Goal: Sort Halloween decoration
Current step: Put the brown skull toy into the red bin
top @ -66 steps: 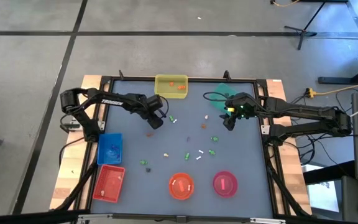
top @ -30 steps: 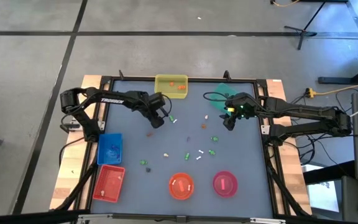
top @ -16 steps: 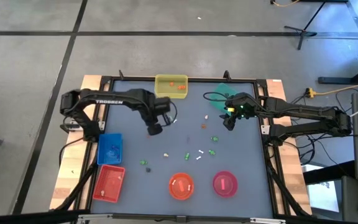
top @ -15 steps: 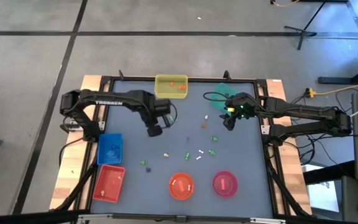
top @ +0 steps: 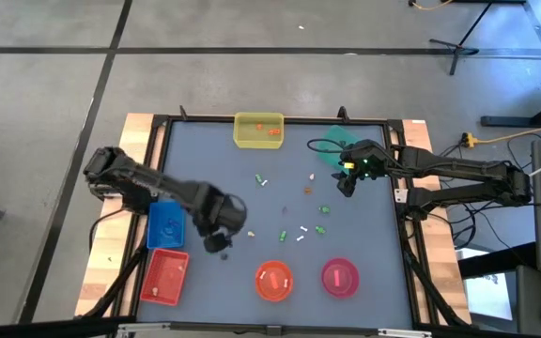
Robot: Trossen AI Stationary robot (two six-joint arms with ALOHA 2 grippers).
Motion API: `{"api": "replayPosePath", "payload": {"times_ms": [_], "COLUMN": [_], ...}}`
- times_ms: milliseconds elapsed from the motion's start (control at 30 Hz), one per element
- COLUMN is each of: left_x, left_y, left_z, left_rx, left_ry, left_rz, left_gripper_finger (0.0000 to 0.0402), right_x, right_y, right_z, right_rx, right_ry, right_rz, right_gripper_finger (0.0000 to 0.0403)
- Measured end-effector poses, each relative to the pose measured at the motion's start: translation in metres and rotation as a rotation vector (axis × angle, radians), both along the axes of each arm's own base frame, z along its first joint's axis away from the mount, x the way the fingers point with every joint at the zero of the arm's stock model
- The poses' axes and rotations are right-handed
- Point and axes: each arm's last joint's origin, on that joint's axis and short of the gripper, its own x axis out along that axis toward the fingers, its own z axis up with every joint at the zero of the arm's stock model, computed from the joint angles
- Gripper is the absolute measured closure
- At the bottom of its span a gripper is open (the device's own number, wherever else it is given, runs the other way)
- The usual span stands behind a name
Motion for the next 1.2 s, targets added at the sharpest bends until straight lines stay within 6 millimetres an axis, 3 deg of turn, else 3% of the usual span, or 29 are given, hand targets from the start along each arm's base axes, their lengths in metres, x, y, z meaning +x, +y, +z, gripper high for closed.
{"api": "replayPosePath", "payload": {"times_ms": [367,633,800,1000,1200], "left_x": [-0.049,-0.079,-0.092,-0.097,-0.096], "left_y": [-0.087,-0.127,-0.142,-0.146,-0.145], "left_z": [0.000,0.000,0.000,0.000,-0.001], "left_rx": [0.083,0.081,0.052,0.071,0.092], "left_ry": [0.025,-0.019,-0.043,-0.081,-0.114], "left_rz": [0.214,0.376,0.367,0.338,0.336], "left_gripper_finger": [0.0356,0.0356,0.0356,0.0353,0.0313], "right_x": [0.000,0.000,0.000,0.000,0.002], "right_y": [0.000,0.000,0.001,0.001,0.002], "right_z": [0.000,0.000,0.000,0.000,0.001], "right_rx": [0.000,0.005,0.012,0.031,0.056], "right_ry": [0.000,-0.001,-0.003,-0.008,-0.028], "right_rz": [0.000,0.005,0.014,0.031,0.058], "right_gripper_finger": [0.0164,0.0164,0.0164,0.0164,0.0164]}}
